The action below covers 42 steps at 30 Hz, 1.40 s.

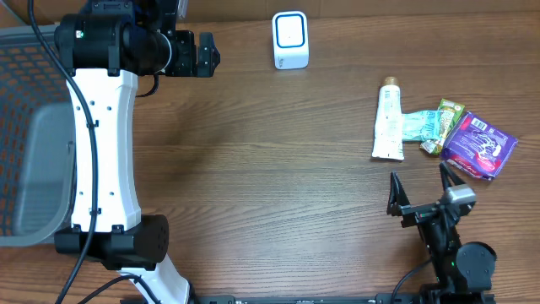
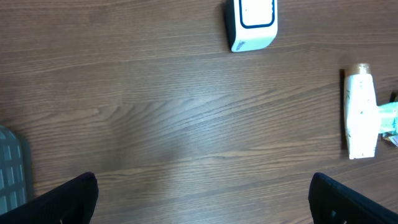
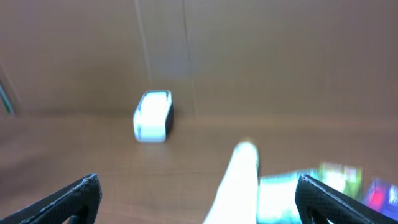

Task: Scan the item barcode

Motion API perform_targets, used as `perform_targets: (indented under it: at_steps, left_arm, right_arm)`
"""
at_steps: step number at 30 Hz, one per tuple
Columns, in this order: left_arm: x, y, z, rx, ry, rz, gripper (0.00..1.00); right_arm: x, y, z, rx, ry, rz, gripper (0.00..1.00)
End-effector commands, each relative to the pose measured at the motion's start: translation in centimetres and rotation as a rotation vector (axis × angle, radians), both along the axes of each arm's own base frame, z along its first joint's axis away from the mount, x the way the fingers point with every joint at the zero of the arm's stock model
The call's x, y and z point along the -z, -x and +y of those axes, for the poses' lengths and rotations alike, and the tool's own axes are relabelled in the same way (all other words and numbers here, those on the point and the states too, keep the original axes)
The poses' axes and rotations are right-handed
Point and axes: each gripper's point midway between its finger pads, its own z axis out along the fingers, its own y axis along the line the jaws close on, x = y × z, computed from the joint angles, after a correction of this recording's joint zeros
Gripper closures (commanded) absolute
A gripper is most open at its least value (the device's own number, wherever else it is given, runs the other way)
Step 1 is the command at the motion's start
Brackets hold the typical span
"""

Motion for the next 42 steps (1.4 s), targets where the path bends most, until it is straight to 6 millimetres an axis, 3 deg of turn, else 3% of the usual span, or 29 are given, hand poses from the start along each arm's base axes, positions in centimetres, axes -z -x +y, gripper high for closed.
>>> perform_targets:
  at_steps: [1,34,38,42]
  left_arm:
    - [-0.7,0.1,-0.4,-0.004,0.016,-0.016,0.0]
    - [-0.7,0.1,-0.4,-0.004,0.016,-0.016,0.0]
    - [-0.5,0.1,0.6,-0.028,-0.039,-0.012,0.0]
    - [-1.4,0.1,0.6,-0.027,-0.036,-0.047,0.0]
  right_arm:
    - [0.7,0.0,0.1,-0.003,-0.006,0.018,0.0]
    - [0.7,0.0,0.1,-0.006,-0.006,0.019,0.0]
    - [0.7,0.0,0.1,-0.006,-0.006,0.019,0.0]
    - [0.7,0.0,0.1,-0.006,-0.006,0.019,0.0]
